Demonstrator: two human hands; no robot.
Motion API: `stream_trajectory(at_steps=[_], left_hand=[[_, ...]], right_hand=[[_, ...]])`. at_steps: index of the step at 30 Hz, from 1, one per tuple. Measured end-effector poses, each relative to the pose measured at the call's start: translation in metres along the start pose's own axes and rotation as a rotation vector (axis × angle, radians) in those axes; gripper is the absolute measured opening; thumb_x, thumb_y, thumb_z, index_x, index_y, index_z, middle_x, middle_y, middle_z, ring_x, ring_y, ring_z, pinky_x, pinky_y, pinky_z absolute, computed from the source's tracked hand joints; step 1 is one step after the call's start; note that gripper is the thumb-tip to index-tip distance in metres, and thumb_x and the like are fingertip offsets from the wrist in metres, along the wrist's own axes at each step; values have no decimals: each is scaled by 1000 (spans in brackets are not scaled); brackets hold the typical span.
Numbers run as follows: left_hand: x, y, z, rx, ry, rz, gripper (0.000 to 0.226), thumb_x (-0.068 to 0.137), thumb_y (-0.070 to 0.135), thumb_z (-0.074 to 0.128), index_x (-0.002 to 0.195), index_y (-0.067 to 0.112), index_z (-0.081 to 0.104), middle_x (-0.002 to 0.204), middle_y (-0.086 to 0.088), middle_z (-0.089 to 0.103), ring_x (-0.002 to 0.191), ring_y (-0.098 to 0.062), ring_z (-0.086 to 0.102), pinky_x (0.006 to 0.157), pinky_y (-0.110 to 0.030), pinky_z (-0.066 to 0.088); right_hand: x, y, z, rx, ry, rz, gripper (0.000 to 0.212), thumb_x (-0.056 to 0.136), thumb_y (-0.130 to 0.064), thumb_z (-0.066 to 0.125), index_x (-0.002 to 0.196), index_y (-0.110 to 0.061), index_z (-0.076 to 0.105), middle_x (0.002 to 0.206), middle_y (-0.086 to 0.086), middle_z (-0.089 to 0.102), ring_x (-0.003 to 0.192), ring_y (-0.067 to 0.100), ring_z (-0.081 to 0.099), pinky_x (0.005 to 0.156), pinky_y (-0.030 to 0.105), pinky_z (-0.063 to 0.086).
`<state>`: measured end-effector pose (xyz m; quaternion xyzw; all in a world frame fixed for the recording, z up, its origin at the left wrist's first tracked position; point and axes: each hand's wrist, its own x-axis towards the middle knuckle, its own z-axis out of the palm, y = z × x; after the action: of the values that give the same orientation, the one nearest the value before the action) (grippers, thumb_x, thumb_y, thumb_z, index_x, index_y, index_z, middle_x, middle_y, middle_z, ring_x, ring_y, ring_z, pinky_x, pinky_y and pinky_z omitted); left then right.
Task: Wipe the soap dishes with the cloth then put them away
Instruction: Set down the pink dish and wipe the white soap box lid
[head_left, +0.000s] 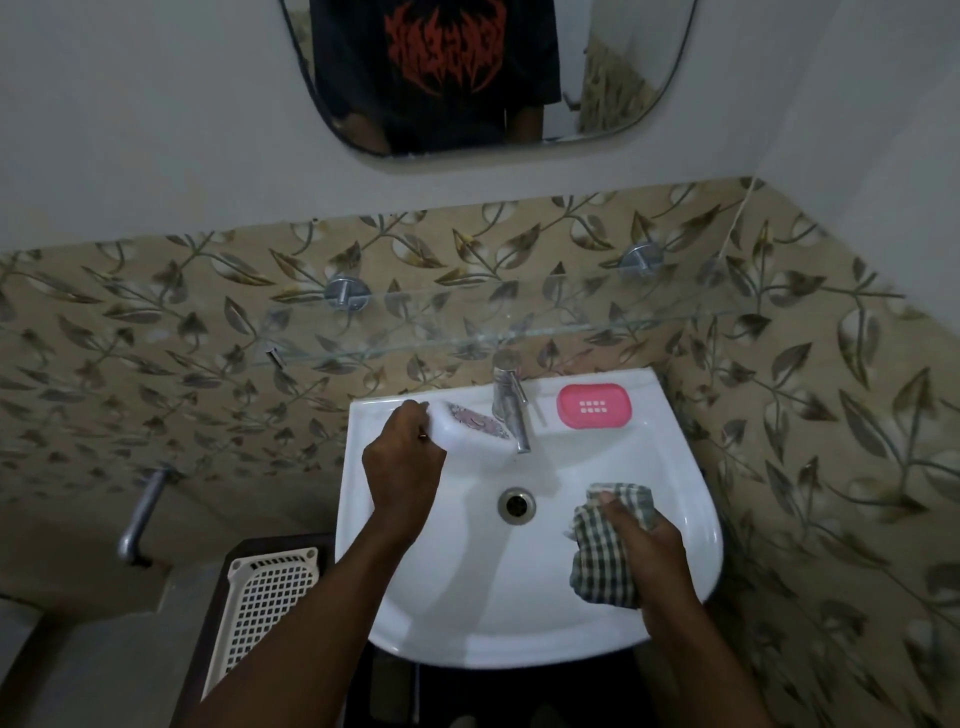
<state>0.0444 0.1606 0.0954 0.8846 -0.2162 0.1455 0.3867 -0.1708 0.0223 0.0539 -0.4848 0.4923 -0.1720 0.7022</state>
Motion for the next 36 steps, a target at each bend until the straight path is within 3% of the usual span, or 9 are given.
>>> stream_trajectory(at_steps=[4,12,18,23,26,29,32,34,36], left_hand=[[5,13,-2,-66,30,-78,18,75,2,68,74,16,56,62,2,61,57,-18,56,53,-36,45],[-4,9,-7,-9,0,-118,21,77,2,64,73,14,47,63,1,61,55,-19,55,52,-36,43],[-7,9,-12,-3,-34,-172,19,77,9,63,72,12,45,56,1,54,51,-20,50,51,-32,37],[-18,8,-14,5,-167,-215,21,75,17,62,70,12,42,53,-1,50,49,-17,49,45,-31,33],[-24,5,-16,-31,-291,-273,17,73,20,62,77,19,45,55,-2,59,48,-17,59,46,-34,47],[-23,5,-22,-41,-467,-293,23,80,21,62,99,26,51,55,0,66,43,-7,63,48,-22,51],[-21,6,-35,-145,-627,-298,8,87,23,57,95,21,55,61,-4,68,47,-12,65,49,-28,52],[-20,6,-44,-314,-728,-383,24,94,36,53,90,13,59,70,-7,65,54,-16,63,53,-34,51],[-21,8,-52,-519,-824,-528,44,95,58,42,103,19,61,88,-9,64,68,-19,64,56,-33,53]], right_hand=[[-1,-1,-4,-1,25,-1,38,80,-42,76,100,-11,72,86,10,77,80,31,74,81,53,58],[-2,-4,-3,1,-18,-34,37,82,-41,74,103,-10,72,88,12,77,81,33,74,81,54,58],[-12,-17,9,-31,-35,-96,23,86,-32,72,96,-11,72,81,9,77,73,28,74,69,37,59],[-11,-23,29,-144,-95,-135,29,79,-45,75,96,-20,72,89,0,77,83,20,73,83,43,59],[-16,-35,42,-221,-146,-173,20,82,-40,74,88,-22,70,85,-4,75,78,12,71,74,32,57],[-14,-46,49,-241,-173,-184,20,81,-38,75,88,-20,69,79,-6,75,63,5,71,58,22,51],[-6,-55,53,-276,-163,-157,21,81,-39,75,89,-20,69,85,-2,75,70,12,72,64,26,53],[-3,-61,54,-330,-165,-145,21,82,-41,73,85,-21,68,88,0,73,77,15,69,70,28,51],[-2,-68,57,-372,-188,-143,20,83,-40,72,83,-20,67,83,-2,73,71,11,69,64,23,50]])
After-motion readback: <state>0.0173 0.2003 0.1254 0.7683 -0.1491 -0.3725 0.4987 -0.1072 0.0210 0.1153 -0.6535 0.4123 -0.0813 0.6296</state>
